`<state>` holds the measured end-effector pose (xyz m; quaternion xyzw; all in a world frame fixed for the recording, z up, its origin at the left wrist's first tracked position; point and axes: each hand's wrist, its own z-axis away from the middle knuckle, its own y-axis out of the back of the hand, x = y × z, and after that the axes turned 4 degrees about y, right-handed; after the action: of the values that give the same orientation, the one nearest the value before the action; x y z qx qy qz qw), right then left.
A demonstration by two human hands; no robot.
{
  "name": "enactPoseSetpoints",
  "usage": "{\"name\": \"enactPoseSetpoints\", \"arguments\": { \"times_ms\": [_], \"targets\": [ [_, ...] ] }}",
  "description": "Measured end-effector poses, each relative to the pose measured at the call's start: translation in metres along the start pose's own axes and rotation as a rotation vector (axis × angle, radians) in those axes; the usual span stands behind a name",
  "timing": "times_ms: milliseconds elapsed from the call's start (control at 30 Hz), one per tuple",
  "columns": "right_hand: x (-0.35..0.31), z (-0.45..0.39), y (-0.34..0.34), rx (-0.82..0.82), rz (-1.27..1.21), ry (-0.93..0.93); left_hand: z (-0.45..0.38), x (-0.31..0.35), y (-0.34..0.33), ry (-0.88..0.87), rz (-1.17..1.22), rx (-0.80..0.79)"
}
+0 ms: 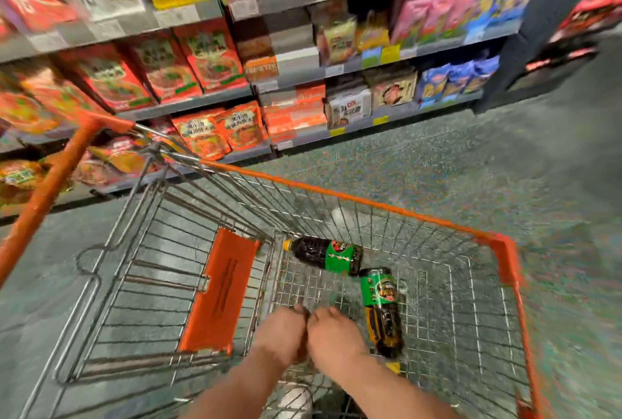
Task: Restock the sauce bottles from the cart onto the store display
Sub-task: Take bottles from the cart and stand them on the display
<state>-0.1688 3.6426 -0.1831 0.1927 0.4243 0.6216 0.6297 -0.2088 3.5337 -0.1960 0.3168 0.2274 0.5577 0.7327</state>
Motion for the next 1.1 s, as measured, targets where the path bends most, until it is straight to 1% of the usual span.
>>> {"name": "enactPoseSetpoints", "arguments": {
  "times_ms": [67, 200, 267, 367, 433, 467, 500, 533, 567, 600, 633, 667, 733, 833, 900, 1000, 1100],
  "targets": [
    [-0.003, 0.016, 0.009, 0.009, -0.008, -0.028, 0.01, 0.002, 0.021, -0.056, -0.097, 0.06],
    [-0.018, 0.05, 0.021, 0.079, -0.13, -0.181, 0.035, 0.015, 0.067, -0.226, -0.302, 0.217],
    [-0.026, 0.065, 0.024, 0.096, -0.177, -0.255, 0.05, 0.025, 0.092, -0.277, -0.379, 0.306],
    [-0.035, 0.089, 0.035, 0.209, -0.28, -0.412, 0.084, 0.042, 0.128, -0.292, -0.339, 0.411],
    [-0.043, 0.107, 0.047, 0.325, -0.269, -0.512, 0.112, 0.054, 0.147, -0.347, -0.326, 0.478],
    [-0.045, 0.117, 0.054, 0.368, -0.253, -0.564, 0.126, 0.06, 0.155, -0.384, -0.328, 0.515],
    [-0.048, 0.13, 0.064, 0.36, -0.264, -0.6, 0.14, 0.066, 0.163, -0.42, -0.332, 0.546],
    [-0.051, 0.144, 0.072, 0.428, -0.243, -0.666, 0.152, 0.072, 0.169, -0.456, -0.34, 0.573],
    [-0.052, 0.155, 0.077, 0.494, -0.261, -0.711, 0.165, 0.079, 0.176, -0.489, -0.345, 0.596],
    [-0.055, 0.167, 0.086, 0.524, -0.363, -0.756, 0.176, 0.085, 0.181, -0.519, -0.351, 0.615],
    [-0.054, 0.177, 0.091, 0.567, -0.431, -0.828, 0.188, 0.091, 0.185, -0.552, -0.356, 0.635],
    [-0.052, 0.185, 0.089, 0.603, -0.46, -0.862, 0.199, 0.098, 0.187, -0.589, -0.364, 0.659],
    [-0.046, 0.208, 0.086, 0.627, -0.444, -0.913, 0.219, 0.113, 0.187, -0.676, -0.384, 0.698],
    [-0.041, 0.255, 0.082, 0.669, -0.457, -1.056, 0.245, 0.141, 0.181, -0.854, -0.403, 0.718],
    [-0.038, 0.293, 0.077, 0.73, -0.485, -1.158, 0.261, 0.163, 0.173, -1.002, -0.465, 0.727],
    [-0.039, 0.348, 0.06, 0.795, -0.444, -1.254, 0.285, 0.198, 0.162, -1.217, -0.599, 0.781],
    [-0.044, 0.398, 0.04, 0.84, -0.475, -1.372, 0.319, 0.238, 0.146, -1.372, -0.703, 0.823]
  ]
}}
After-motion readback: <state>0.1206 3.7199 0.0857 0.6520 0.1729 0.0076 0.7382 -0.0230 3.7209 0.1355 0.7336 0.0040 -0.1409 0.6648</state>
